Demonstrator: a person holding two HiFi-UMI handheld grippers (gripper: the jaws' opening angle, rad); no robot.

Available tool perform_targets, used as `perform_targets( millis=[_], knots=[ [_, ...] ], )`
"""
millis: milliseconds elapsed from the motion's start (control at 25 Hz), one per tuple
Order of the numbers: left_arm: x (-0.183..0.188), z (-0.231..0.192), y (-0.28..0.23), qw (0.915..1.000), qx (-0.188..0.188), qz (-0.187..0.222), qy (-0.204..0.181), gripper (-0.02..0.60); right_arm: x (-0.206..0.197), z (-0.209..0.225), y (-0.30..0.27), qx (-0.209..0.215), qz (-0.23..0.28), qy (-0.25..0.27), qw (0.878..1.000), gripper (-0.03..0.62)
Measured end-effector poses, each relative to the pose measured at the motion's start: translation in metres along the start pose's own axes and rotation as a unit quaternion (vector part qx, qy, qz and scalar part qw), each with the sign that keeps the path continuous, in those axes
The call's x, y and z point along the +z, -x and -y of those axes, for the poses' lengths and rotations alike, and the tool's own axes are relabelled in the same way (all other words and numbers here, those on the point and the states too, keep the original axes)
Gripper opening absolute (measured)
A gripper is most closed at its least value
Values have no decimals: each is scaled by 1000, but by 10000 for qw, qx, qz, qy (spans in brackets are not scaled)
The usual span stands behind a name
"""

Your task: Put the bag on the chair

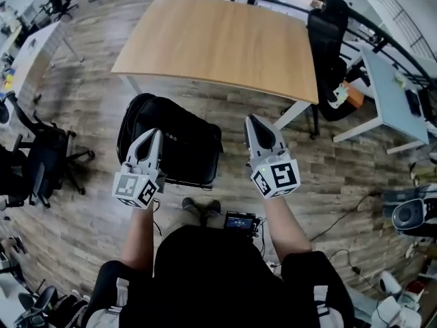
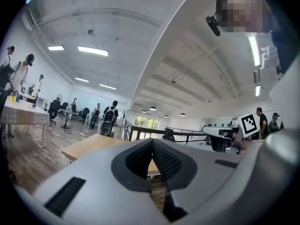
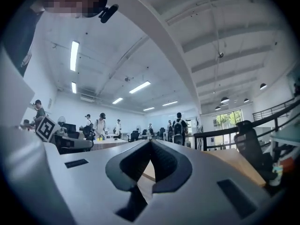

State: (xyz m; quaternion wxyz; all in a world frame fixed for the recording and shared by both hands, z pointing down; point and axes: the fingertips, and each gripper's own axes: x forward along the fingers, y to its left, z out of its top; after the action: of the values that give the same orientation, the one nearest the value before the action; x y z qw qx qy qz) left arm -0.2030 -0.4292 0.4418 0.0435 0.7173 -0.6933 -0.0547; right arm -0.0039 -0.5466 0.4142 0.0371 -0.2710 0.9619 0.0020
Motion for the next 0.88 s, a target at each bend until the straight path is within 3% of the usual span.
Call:
perform_targets(
  millis=[200, 440, 640, 880],
  knots=[
    [45, 33, 15, 9979, -334, 508, -226, 5, -2, 3, 65, -246, 124, 197, 9994, 11],
    [43, 60, 49, 9947, -844, 547, -196, 5, -8, -9, 132, -1139, -16, -26, 9935, 11],
    [20, 73, 101, 9913, -1257, 288, -263, 4, -14, -61, 174, -1511, -64, -82, 9885, 11],
    [10, 61, 176, 9920, -1220, 249, -228, 5, -16, -140, 209, -1653, -6, -130, 9862, 11]
  ],
)
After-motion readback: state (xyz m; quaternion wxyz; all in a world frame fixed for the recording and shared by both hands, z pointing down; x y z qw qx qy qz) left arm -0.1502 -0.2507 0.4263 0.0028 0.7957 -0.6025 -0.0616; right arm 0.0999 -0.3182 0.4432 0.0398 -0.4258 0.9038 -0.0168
